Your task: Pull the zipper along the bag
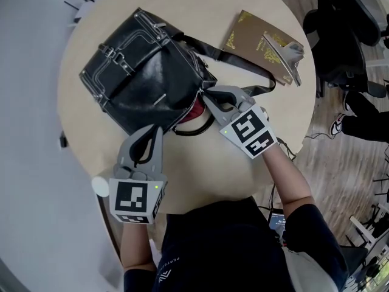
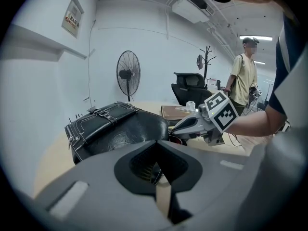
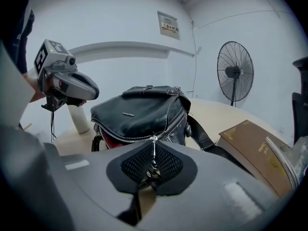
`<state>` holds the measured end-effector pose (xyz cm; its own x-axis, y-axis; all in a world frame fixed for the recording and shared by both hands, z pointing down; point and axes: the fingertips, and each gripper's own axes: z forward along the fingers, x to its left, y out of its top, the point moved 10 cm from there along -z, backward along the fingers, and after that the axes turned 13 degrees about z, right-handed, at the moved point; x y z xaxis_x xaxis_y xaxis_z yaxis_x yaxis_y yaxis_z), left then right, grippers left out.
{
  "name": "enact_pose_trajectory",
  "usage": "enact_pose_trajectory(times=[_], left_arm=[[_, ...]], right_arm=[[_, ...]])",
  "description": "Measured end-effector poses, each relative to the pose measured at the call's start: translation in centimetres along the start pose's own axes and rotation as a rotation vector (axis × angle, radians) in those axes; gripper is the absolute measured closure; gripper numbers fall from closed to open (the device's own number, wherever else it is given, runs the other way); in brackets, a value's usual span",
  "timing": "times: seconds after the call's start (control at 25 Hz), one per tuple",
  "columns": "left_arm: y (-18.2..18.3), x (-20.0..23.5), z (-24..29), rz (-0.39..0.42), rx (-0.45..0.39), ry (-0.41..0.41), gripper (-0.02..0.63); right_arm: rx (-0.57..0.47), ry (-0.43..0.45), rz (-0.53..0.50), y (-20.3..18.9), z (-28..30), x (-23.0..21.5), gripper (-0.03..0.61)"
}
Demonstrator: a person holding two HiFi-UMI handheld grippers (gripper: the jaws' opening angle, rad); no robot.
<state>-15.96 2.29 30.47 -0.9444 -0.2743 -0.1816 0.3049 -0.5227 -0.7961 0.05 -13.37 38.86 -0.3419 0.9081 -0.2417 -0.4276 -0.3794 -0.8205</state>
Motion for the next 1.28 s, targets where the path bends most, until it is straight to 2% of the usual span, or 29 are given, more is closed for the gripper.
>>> enact_pose_trajectory(times=[0.32,0.6,1.04,1.28], left_arm=[[-0.1,0.0,-0.1,-0.002,0.004,-0.008,0.594],[0.5,0.2,0.9,0.005,-0.012,-0.043,0.594],[0.9,0.5,1.7,0.04,0.001,-0.055,0.591],[1.9,0.9,2.4,0.066,0.004,-0.08,0.578]], right_arm=[[0.021,-0.009,-0.016,0.3,-0.4,0.1,0.566],[0.073,-0.028,-0.122,0.8,-1.6,0.7,0.566],[0.131,0.015,-0.204,1.8,-2.5,0.9,0.566],[0.117,0.031,-0.2,2.4,-3.2,0.9,0.566]])
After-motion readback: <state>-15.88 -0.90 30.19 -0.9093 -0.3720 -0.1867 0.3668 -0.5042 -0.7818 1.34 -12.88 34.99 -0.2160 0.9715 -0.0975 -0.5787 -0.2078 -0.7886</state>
